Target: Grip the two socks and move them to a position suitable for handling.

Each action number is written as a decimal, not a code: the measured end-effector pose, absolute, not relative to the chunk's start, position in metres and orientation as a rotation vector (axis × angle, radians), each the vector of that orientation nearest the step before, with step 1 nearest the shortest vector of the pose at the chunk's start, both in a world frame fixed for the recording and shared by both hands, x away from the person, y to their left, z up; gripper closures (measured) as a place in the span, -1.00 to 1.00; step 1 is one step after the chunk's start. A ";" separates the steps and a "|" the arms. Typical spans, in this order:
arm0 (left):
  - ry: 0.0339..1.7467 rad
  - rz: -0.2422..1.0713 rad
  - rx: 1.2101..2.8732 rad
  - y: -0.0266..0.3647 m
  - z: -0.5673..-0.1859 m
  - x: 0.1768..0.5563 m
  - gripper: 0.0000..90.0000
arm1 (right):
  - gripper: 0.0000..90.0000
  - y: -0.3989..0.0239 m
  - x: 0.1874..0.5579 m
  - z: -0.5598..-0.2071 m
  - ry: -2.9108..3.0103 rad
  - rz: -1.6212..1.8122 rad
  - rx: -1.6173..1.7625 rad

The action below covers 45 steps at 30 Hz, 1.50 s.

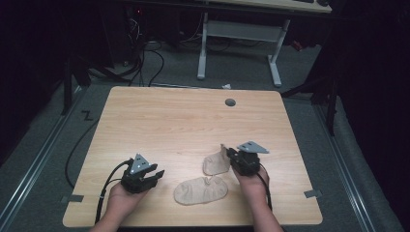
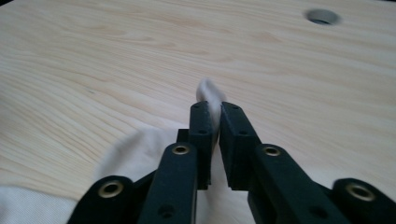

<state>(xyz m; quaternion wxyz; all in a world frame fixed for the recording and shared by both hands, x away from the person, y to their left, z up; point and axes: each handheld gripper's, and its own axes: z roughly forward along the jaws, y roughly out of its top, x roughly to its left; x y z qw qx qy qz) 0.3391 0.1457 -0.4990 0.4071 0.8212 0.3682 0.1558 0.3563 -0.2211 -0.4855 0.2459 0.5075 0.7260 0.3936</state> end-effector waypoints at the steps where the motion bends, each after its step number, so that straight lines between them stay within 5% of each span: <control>1: 0.929 0.393 2.072 0.145 -0.499 0.339 0.36 | 0.74 -0.231 0.351 -0.489 1.964 1.053 1.409; 6: 0.931 0.390 2.080 0.141 -0.500 0.341 0.36 | 0.66 -0.255 0.333 -0.496 1.943 0.981 1.391; 13: 0.912 0.397 2.100 0.134 -0.502 0.338 0.36 | 0.98 -0.210 0.345 -0.512 2.216 0.915 1.241; 28: 0.913 0.391 2.106 0.136 -0.505 0.340 0.34 | 0.89 -0.134 0.379 -0.517 2.427 0.871 1.075; 38: 0.903 0.392 2.103 0.105 -0.508 0.359 0.23 | 0.63 -0.217 0.352 -0.503 2.144 0.928 1.273; 45: 0.892 0.436 2.117 0.066 -0.513 0.384 0.21 | 0.54 -0.228 0.359 -0.512 2.117 0.974 1.349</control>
